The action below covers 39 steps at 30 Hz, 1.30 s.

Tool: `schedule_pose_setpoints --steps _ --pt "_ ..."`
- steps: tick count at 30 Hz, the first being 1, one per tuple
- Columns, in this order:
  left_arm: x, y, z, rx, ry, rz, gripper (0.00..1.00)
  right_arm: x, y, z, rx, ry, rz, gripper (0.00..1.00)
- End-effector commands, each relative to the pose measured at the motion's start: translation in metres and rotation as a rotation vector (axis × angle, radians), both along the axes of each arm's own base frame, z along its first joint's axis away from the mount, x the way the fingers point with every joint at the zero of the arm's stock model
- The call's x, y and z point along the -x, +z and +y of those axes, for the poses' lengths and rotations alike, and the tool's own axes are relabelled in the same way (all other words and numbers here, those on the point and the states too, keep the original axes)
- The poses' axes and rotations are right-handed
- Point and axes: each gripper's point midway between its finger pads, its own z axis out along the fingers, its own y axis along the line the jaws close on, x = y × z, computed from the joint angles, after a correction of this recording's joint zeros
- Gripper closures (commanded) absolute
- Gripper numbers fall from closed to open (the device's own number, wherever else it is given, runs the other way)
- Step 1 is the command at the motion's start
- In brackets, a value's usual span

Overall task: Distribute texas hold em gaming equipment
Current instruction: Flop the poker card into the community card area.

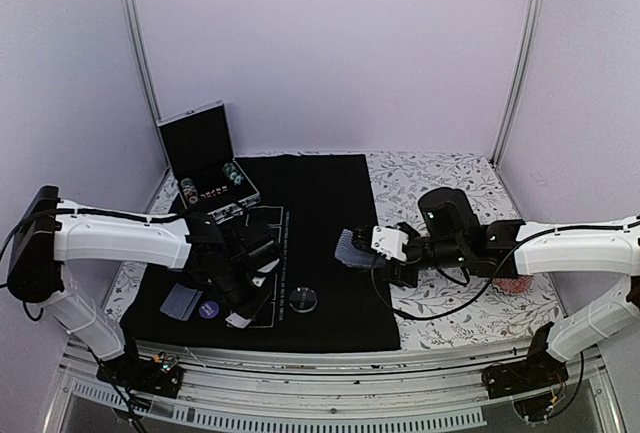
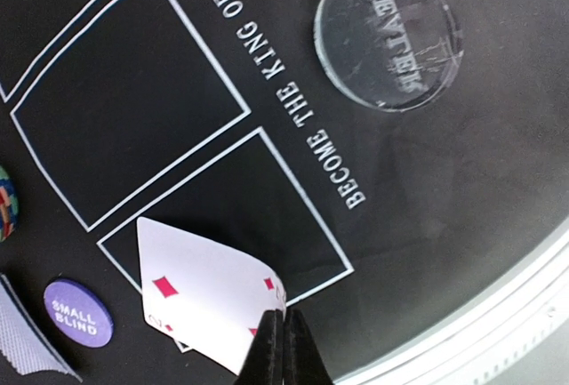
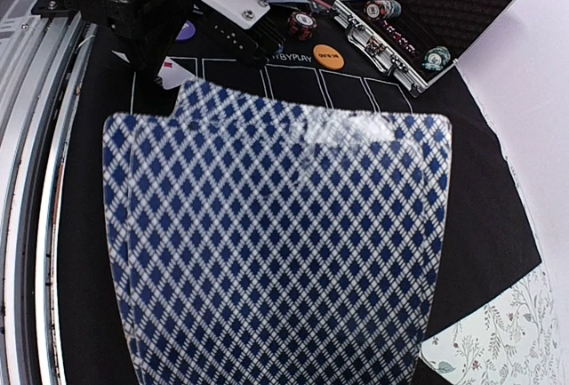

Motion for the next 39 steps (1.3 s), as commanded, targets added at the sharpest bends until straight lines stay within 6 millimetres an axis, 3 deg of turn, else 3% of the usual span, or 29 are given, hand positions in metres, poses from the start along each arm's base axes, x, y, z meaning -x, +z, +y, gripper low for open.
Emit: schedule_pose_setpoints --steps 1,12,18,28,39 --pt "0.003 -0.002 -0.01 0.046 -0.006 0.007 1.0 -0.001 0.011 -0.002 -0.039 -0.013 -0.018 0.5" --pt "-0.007 -0.005 0.007 0.152 0.225 -0.022 1.0 -0.001 0.013 -0.003 -0.045 -0.015 -0.018 0.5" --pt "-0.004 -0.006 0.0 0.333 0.406 0.008 1.0 -0.001 0.015 -0.002 -0.05 -0.014 -0.022 0.5" --pt "-0.013 -0.007 0.0 0.376 0.549 0.012 1.0 0.002 0.018 -0.008 -0.06 -0.024 -0.024 0.5" --pt "-0.022 -0.015 0.018 0.403 0.73 0.008 1.0 0.005 0.02 -0.015 -0.07 -0.037 -0.027 0.5"
